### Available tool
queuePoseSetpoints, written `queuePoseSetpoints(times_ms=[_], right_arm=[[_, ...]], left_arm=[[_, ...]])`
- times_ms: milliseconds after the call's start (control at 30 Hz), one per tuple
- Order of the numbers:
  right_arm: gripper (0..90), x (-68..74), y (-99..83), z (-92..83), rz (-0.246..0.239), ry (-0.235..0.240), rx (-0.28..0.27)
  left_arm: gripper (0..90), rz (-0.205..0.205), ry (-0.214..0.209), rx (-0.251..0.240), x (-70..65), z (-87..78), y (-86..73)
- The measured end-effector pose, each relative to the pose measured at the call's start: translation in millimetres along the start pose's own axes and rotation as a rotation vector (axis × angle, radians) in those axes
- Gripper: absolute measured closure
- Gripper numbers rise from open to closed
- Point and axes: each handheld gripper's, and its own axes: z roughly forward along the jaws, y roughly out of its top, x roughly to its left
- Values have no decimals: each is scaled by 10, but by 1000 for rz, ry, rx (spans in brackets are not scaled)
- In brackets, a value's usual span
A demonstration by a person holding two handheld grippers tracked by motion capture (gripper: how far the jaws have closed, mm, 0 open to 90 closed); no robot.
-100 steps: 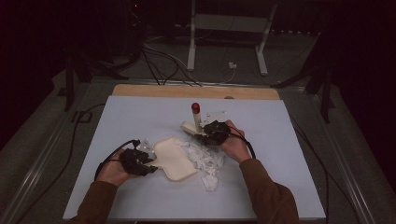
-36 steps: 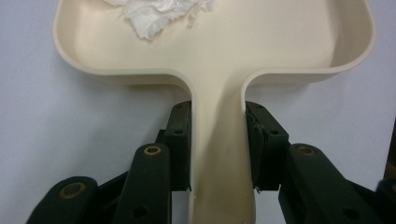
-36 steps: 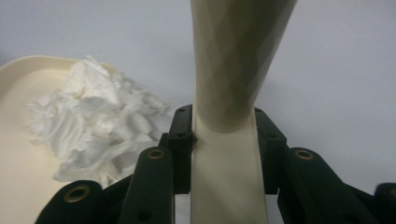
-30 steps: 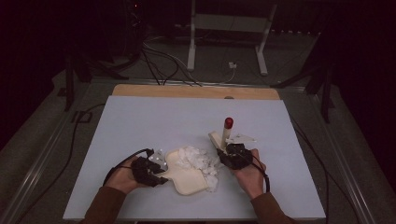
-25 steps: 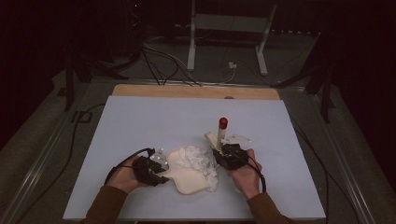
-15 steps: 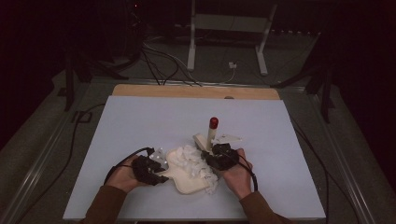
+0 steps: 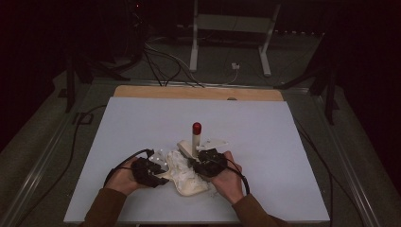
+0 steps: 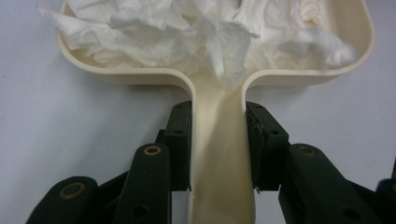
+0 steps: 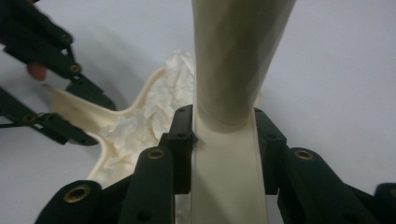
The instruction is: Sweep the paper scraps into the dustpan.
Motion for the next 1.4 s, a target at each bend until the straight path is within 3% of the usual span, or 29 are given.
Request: queuePoseSetpoints(times_ms=[133,233,500,700,1200,1300,1400], right_arm=[[671,32,20,3,-1,44,-1],[671,0,30,-12,5,38,-18],[671,-124,47,-67,-27,-38,-31],[670,-211,-5,-143,-11,-76,-26],[670,-302,-240,-354,69,-76,-23],[670,-262,-245,-368,75,-74,-28],[670,-210,-257,-384,69,-64,-36]], left_arm=[[668,0,2,0,9,-18,-15],[668,-1,3,-1,20,-51,-48],[669,-4,1,-2,16,-101,-188],[668,4,14,10,-3,-166,-274],[668,-120,127,12,145,-241,-415],[668,-121,125,16,147,-244,-422],[668,-99,99,18,111,-245,-430]])
